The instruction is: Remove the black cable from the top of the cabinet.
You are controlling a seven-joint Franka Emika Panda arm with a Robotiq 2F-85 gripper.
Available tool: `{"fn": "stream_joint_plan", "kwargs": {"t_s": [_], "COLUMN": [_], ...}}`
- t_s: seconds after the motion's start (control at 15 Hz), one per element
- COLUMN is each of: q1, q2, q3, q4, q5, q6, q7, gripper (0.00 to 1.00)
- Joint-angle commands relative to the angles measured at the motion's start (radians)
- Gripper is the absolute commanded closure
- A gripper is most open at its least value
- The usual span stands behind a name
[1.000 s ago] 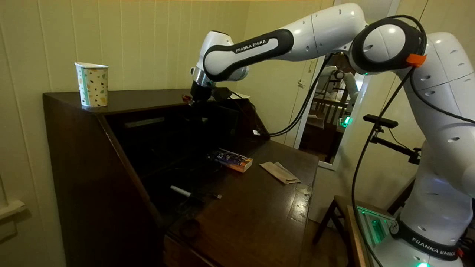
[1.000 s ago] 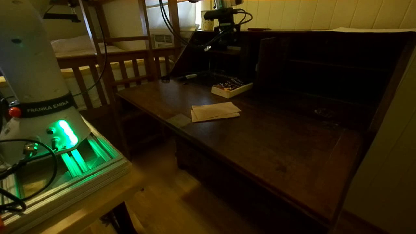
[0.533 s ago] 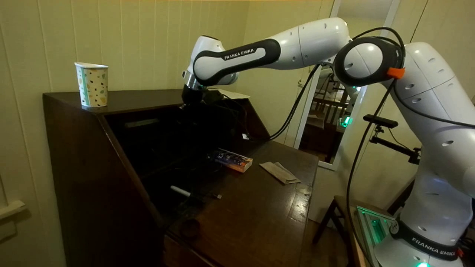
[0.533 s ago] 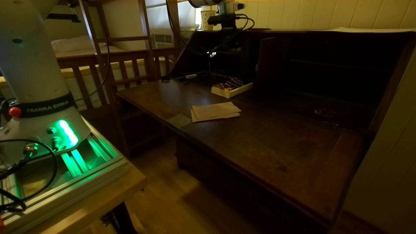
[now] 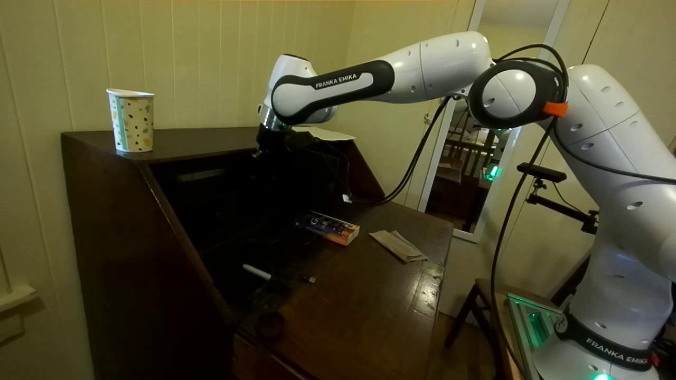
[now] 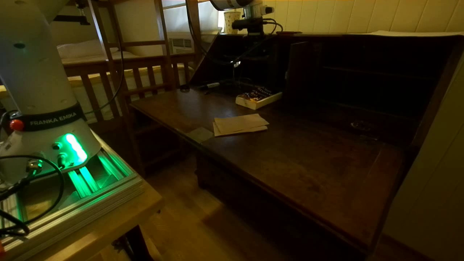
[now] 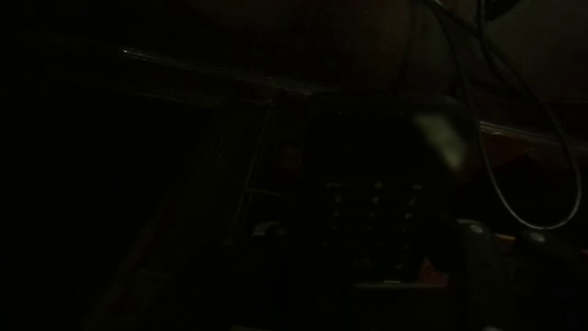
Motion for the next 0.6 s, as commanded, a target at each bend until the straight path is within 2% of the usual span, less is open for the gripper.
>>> {"fn": "stream_joint_plan", "kwargs": {"t_s": [0.0, 0.27, 0.33, 0.4, 0.53], "q1": [0.013, 0.027, 0.024, 0.026, 0.029], "q2": [0.045, 0.036, 0.037, 0.035, 0.034], "q3": [-0.016, -0.029, -0.024, -0.026, -0.027], "q4": [0.080, 0.054, 0.053, 0.050, 0.044], "q5": [-0.012, -0.020, -0.009, -0.011, -0.010], "q6": [0.031, 0.071, 0.070, 0.075, 0.081], "q7": [0.030, 0.080, 0.090, 0.098, 0.117], "gripper": [0.64, 0.64, 0.14, 0.13, 0.02]}}
